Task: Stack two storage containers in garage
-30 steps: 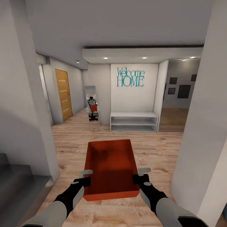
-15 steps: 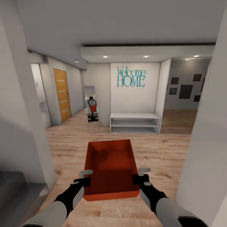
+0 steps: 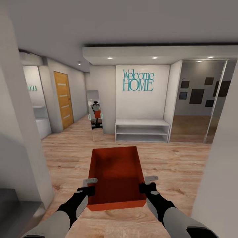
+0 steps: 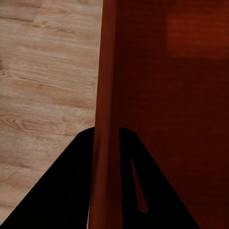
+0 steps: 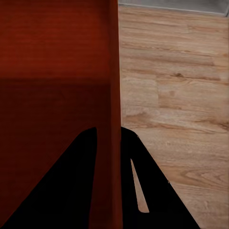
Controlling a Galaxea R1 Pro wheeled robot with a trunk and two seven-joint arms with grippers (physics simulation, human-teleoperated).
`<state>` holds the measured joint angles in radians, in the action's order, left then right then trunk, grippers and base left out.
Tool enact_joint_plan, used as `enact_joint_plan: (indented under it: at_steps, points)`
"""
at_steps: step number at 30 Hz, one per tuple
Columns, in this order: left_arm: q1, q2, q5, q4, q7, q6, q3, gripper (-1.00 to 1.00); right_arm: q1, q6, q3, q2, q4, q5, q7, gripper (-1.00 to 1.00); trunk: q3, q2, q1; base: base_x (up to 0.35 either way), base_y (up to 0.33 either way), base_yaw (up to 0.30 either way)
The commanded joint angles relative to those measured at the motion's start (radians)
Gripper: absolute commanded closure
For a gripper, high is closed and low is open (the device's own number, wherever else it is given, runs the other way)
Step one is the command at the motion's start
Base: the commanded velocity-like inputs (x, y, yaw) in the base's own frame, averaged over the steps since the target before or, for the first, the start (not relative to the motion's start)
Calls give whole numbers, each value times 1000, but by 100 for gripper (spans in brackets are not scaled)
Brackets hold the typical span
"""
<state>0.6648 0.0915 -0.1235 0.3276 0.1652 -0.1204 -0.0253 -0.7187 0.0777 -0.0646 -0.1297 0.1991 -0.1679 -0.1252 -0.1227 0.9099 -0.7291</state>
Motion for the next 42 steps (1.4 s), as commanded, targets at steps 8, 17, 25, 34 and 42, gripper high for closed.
enact_joint_plan:
  at_steps: [8, 17, 25, 34, 42]
  points:
    - [1, 0, 16, 31, 8, -4, 26, 100, 0, 4, 3, -5, -4, 2, 10, 100, -2, 1, -1, 322, 0, 0]
    - [1, 1, 16, 32, 8, -4, 27, 100, 0, 3, 3, -5, -4, 2, 10, 100, -2, 1, -1, 322, 0, 0]
    - [1, 0, 17, 32, 8, -4, 27, 100, 0, 2, 3, -5, -4, 2, 9, 100, -2, 1, -1, 322, 0, 0]
    - [1, 0, 16, 31, 8, -4, 27, 100, 0, 2, 3, -5, -4, 2, 10, 100, -2, 1, -1, 322, 0, 0]
    - [1, -1, 16, 32, 8, -4, 27, 100, 0, 2, 4, -7, -4, 0, 7, 100, -2, 1, -1, 322, 0, 0]
